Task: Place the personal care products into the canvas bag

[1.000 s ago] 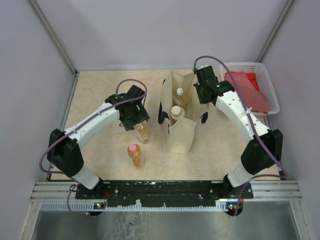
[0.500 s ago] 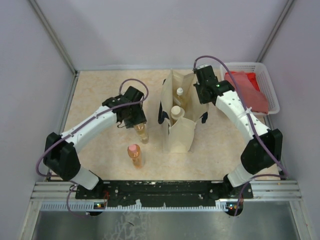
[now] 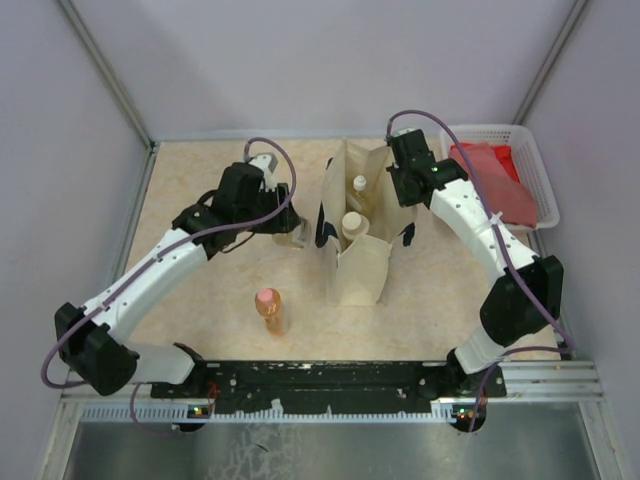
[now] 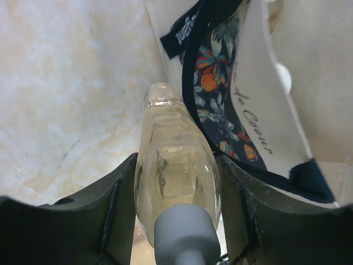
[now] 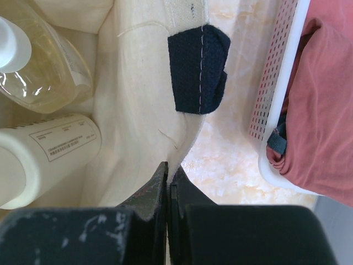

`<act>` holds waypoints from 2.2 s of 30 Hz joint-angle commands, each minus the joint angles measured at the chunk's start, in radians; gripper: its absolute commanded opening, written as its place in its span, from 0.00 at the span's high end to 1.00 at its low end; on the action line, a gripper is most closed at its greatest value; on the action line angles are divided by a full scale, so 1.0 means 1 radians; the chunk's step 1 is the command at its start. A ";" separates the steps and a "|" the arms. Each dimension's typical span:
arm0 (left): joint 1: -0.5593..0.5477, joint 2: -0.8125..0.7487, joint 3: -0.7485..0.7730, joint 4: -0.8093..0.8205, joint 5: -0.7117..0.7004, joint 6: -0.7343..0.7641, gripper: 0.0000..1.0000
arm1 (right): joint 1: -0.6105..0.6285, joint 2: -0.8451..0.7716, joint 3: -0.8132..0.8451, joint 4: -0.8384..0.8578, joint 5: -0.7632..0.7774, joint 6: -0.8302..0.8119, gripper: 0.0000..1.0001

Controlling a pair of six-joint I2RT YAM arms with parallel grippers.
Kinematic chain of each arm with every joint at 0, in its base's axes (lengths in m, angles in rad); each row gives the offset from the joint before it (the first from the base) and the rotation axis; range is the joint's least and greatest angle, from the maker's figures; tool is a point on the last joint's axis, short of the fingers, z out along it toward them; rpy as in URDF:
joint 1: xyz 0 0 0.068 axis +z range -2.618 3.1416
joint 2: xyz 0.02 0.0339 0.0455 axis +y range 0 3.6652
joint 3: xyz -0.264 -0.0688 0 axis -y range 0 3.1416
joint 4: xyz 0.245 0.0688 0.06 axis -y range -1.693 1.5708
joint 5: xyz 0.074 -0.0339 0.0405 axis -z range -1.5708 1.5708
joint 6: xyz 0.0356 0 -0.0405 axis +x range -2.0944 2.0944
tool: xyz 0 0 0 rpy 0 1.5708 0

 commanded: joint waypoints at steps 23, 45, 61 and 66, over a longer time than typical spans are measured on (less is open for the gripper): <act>0.000 -0.005 0.383 0.508 0.409 0.303 1.00 | -0.003 -0.031 0.056 -0.012 -0.003 0.003 1.00; -0.058 0.203 0.342 0.749 0.758 0.211 1.00 | -0.003 -0.088 -0.041 0.031 -0.047 0.083 1.00; -0.126 0.209 0.147 0.764 0.681 0.279 1.00 | -0.003 -0.058 0.037 -0.016 -0.051 0.090 1.00; -0.134 0.244 0.137 0.784 0.635 0.328 1.00 | -0.003 -0.058 0.081 -0.054 -0.043 0.086 1.00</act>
